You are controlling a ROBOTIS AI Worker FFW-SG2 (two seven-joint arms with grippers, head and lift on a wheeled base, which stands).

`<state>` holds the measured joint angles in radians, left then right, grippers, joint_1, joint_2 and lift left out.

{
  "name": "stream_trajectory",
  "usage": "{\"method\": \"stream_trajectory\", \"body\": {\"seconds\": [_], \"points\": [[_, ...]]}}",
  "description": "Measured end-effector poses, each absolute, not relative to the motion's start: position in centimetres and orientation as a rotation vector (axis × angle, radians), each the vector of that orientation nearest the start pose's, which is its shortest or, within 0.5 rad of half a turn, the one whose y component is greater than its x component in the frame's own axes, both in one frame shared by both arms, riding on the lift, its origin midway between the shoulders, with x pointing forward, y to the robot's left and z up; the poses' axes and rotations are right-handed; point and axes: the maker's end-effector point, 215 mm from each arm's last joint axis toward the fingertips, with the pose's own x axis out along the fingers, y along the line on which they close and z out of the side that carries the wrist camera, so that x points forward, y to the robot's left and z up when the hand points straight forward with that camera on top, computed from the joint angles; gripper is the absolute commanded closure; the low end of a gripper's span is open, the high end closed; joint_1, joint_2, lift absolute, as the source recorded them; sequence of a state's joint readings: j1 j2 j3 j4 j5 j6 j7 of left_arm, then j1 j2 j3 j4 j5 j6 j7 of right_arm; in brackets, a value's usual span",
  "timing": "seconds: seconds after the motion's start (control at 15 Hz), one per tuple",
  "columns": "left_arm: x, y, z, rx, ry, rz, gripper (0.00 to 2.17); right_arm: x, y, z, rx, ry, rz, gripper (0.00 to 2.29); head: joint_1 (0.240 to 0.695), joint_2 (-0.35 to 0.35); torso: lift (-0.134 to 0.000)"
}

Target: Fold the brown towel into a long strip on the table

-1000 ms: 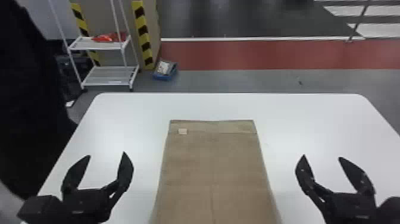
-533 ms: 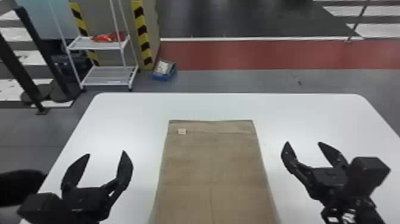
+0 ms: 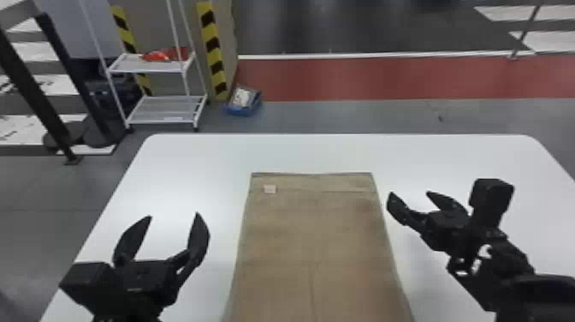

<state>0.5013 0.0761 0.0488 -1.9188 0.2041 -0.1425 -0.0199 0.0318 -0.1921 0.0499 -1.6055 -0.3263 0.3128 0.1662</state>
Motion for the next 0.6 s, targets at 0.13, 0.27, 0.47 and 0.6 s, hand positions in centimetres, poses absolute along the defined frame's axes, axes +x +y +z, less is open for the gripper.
{"method": "stream_trajectory", "body": {"seconds": [0.13,0.27,0.47,0.6], "points": [[44.5,26.0,-36.5,-0.113,0.011,-0.002,0.07,58.0,-20.4,-43.0,0.168,0.341,0.282,0.13,0.695,0.06,-0.101],[45.2,25.0,-36.8,-0.115,0.02,-0.021,0.07,59.0,-19.4,-43.3,0.18,0.378,0.318,0.13,0.695,0.06,-0.101],[45.8,24.3,-37.2,-0.113,0.036,-0.039,0.07,60.4,-18.0,-44.1,0.185,0.424,0.357,0.13,0.695,0.065,-0.101],[46.1,24.1,-37.3,-0.11,0.041,-0.045,0.07,61.3,-17.3,-44.3,0.18,0.452,0.374,0.13,0.695,0.069,-0.101]]}}
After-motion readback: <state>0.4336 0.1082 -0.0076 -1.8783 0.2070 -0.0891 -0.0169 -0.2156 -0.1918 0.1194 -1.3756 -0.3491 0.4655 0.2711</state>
